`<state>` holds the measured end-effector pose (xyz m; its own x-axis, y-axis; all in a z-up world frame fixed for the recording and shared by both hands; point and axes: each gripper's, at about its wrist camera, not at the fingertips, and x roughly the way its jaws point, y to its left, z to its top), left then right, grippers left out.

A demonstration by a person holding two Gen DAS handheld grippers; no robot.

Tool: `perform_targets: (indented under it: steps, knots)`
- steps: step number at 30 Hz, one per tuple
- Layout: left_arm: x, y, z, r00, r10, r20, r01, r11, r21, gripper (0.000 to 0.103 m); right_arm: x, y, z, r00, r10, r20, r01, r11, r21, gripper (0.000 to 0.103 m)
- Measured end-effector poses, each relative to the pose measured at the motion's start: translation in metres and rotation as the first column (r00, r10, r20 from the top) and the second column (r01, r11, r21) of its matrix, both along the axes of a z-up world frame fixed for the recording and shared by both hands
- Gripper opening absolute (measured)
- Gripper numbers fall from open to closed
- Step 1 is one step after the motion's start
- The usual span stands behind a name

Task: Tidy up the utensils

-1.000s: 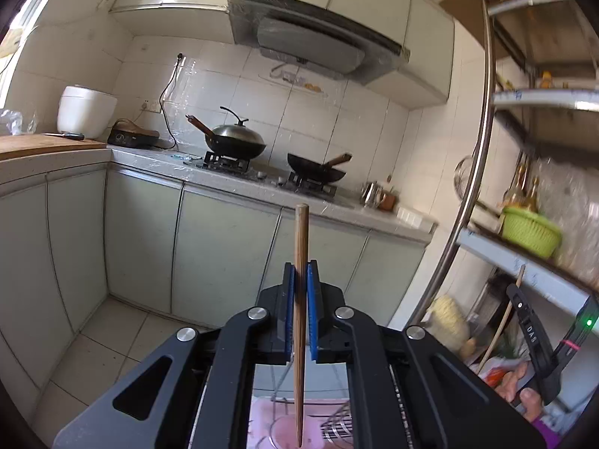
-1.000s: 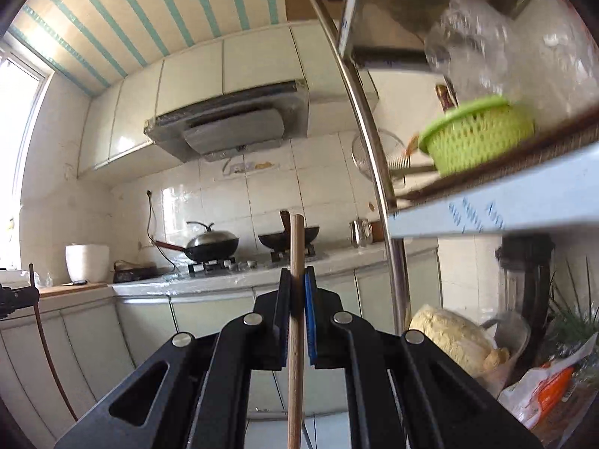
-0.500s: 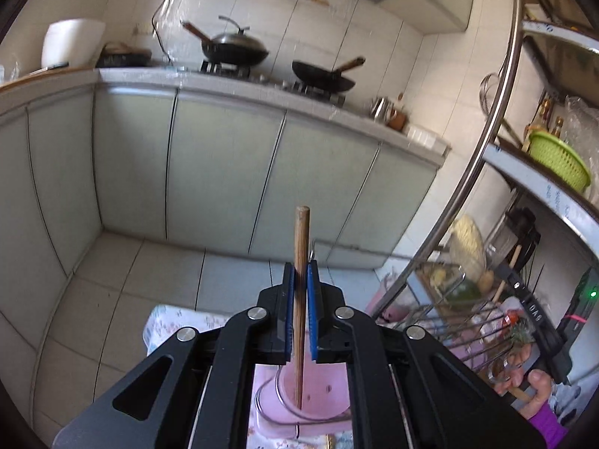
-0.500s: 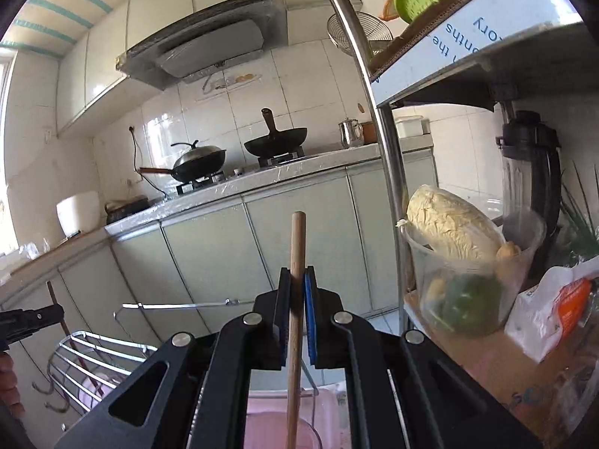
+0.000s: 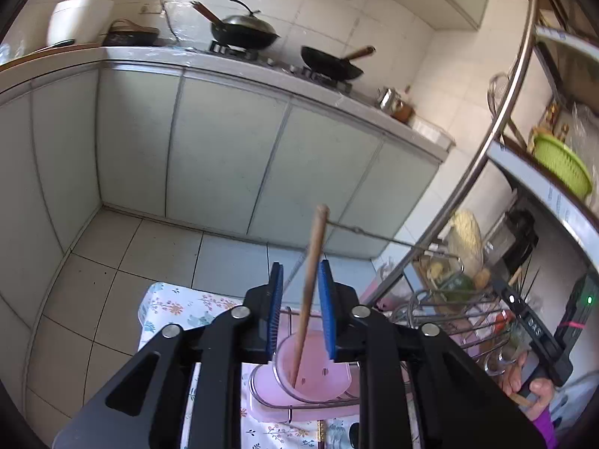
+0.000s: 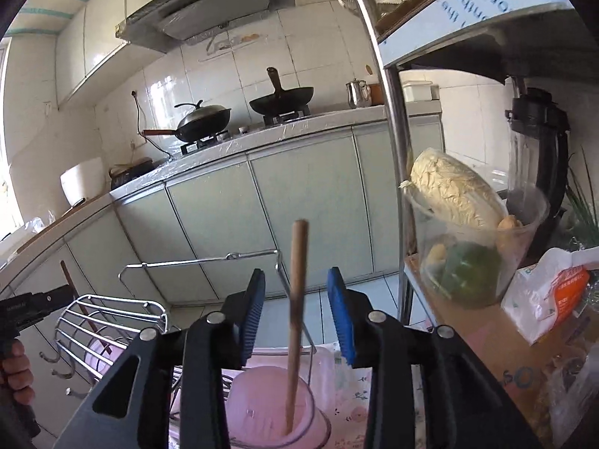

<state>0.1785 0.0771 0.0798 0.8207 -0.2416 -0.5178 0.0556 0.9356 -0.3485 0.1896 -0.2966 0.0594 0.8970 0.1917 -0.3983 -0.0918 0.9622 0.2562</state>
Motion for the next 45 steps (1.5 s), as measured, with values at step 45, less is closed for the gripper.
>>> perform_targets:
  steps: [45]
  knots:
    - [-0.028, -0.11, -0.193, 0.798, -0.161, -0.581, 0.256, 0.963, 0.085, 0.008, -0.072, 0.032, -0.171, 0.744, 0.303, -0.595, -0.095, 0.93, 0.356, 0.022]
